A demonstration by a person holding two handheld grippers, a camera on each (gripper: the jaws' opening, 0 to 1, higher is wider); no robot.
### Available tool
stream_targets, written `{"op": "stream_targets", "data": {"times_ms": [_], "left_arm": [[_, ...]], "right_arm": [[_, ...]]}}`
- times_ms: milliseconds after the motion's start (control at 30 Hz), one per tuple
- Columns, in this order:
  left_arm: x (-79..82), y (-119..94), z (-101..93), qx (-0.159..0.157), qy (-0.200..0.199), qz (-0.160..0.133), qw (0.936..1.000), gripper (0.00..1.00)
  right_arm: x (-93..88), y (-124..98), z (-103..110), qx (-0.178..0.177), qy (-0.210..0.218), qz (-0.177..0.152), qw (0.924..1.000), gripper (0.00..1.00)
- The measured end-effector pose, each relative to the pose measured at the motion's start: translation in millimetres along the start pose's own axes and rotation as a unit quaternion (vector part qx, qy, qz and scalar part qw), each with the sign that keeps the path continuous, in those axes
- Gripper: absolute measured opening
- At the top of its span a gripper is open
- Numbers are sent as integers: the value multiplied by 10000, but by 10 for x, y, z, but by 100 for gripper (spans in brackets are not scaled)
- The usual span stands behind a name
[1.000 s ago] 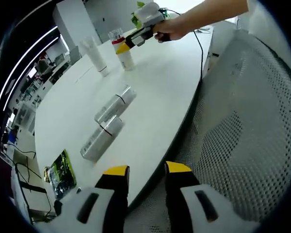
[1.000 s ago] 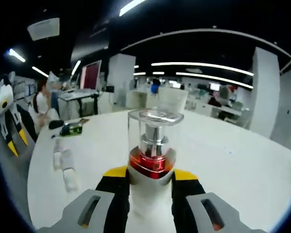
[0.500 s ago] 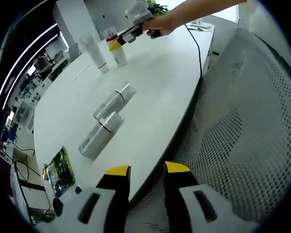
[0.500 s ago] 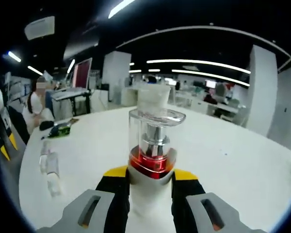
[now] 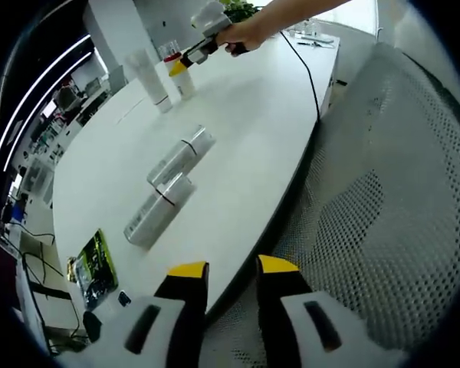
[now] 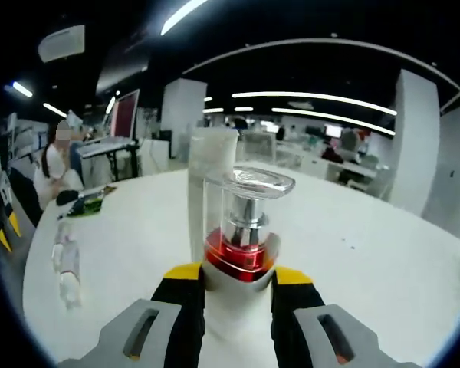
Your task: Arrange the skincare products in the storage area until every visible bottle or jar stands upright without overlapping.
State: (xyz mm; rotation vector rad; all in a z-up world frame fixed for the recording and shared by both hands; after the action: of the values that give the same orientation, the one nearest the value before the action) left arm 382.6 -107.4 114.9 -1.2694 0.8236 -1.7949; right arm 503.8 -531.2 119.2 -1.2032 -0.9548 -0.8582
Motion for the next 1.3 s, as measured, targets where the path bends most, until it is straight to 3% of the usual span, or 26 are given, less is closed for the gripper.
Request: {"op": "stream_targets", "data": {"times_ms": [433, 667, 833, 933, 1100, 1300], "left_arm": [[-10, 8, -1, -11, 7, 46, 10000, 20], [-4, 1, 5, 25, 33, 22, 10000, 20], [0, -3, 8, 39, 41, 15, 10000, 20], [0, -4, 10, 51, 40, 9, 10000, 20], [-3, -4, 9, 56, 51, 7, 10000, 19], [-2, -5, 11, 60, 53, 2, 10000, 19]], "right_arm": [[61, 89, -40, -67, -76, 126, 9999, 28], [105, 109, -37, 159, -92, 274, 9995, 30], [93, 98, 1, 406, -39, 286, 9988, 40], [54, 89, -25, 450, -54, 501, 9977, 39], [-103, 69, -162, 184, -181, 1228, 9921, 41], [-96, 102, -167, 400, -195, 1310, 9904, 30]]}}
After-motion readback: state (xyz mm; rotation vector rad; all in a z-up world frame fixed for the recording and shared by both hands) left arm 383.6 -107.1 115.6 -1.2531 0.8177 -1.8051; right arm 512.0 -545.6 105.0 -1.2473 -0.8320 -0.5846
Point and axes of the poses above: the point that each gripper's makers call its tool centre point, and the gripper's own axes: y roughly forward along the fingers, z roughly to its left, x roughly out of its top, the point moved 9 cm from there along -y, roughly backward along the fingers, and after that the axes turned 12 degrees about y, right-handed, at the moved point
